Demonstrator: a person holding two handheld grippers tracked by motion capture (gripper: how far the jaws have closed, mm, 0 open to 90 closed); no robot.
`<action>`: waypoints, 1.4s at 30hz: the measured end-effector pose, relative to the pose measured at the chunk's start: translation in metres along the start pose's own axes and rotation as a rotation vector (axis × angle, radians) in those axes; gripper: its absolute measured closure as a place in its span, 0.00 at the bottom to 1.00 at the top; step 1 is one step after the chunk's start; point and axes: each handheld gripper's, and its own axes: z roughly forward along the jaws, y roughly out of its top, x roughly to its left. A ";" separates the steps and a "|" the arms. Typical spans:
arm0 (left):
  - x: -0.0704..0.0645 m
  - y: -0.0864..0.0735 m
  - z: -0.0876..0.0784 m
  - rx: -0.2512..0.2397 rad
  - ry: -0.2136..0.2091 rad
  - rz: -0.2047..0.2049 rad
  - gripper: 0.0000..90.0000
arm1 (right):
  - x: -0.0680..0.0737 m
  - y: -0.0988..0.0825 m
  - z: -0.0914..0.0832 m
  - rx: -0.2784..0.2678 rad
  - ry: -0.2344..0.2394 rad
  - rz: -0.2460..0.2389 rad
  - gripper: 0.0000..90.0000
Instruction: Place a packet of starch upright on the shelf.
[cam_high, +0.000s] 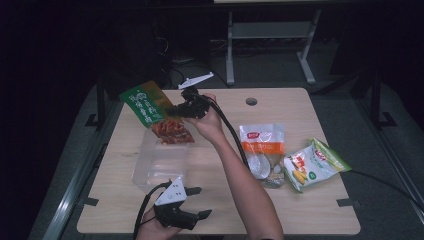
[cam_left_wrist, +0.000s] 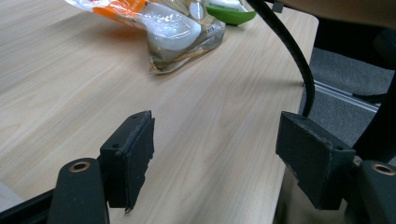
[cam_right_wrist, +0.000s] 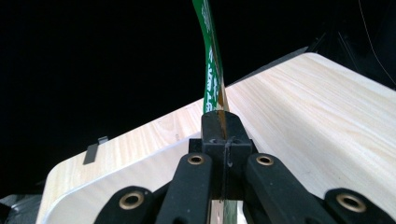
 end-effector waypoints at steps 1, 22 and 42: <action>0.001 0.000 0.000 -0.003 0.002 -0.001 0.30 | -0.002 -0.002 0.002 -0.001 -0.001 0.017 1.00; 0.003 0.001 -0.001 -0.003 0.006 -0.006 0.30 | -0.020 -0.038 0.008 -0.041 -0.066 0.079 0.99; 0.004 0.003 0.001 -0.017 0.002 -0.016 0.30 | -0.009 -0.058 0.022 0.211 -0.125 -0.029 0.99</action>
